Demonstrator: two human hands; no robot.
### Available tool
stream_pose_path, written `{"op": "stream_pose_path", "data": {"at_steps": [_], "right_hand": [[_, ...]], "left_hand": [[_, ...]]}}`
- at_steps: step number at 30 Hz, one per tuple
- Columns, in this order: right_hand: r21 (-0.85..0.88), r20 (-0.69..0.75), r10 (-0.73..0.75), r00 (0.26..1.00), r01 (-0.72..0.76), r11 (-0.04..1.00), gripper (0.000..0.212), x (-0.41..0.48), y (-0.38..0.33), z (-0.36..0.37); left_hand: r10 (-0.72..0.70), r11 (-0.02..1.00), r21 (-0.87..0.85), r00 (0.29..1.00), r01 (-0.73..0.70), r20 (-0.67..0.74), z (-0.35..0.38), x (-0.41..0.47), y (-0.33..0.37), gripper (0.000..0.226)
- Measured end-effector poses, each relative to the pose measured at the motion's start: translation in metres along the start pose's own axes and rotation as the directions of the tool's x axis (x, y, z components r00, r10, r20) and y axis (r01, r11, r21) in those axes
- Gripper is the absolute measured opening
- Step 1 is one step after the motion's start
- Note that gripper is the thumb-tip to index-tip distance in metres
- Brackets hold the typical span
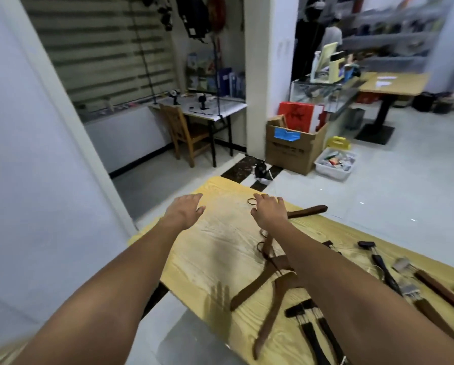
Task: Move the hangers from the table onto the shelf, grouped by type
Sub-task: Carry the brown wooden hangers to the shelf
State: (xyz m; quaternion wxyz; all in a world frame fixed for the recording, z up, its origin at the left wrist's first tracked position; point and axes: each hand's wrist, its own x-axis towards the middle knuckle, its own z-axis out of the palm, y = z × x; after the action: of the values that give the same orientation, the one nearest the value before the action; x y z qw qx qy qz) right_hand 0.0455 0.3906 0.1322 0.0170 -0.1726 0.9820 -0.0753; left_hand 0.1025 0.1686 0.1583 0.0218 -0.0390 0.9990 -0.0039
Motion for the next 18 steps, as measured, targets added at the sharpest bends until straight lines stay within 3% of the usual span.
{"op": "stream_pose_path", "data": {"at_steps": [9, 18], "right_hand": [[-0.04, 0.03, 0.229, 0.973, -0.227, 0.973, 0.05, 0.001, 0.095, 0.017], [-0.035, 0.078, 0.314, 0.946, -0.312, 0.949, 0.054, 0.023, 0.134, 0.041]], "left_hand": [[0.231, 0.973, -0.034, 0.968, -0.229, 0.097, 0.045, 0.077, 0.086, 0.052], [0.368, 0.93, -0.086, 0.914, -0.359, 0.169, 0.086, 0.133, 0.127, 0.054]]}}
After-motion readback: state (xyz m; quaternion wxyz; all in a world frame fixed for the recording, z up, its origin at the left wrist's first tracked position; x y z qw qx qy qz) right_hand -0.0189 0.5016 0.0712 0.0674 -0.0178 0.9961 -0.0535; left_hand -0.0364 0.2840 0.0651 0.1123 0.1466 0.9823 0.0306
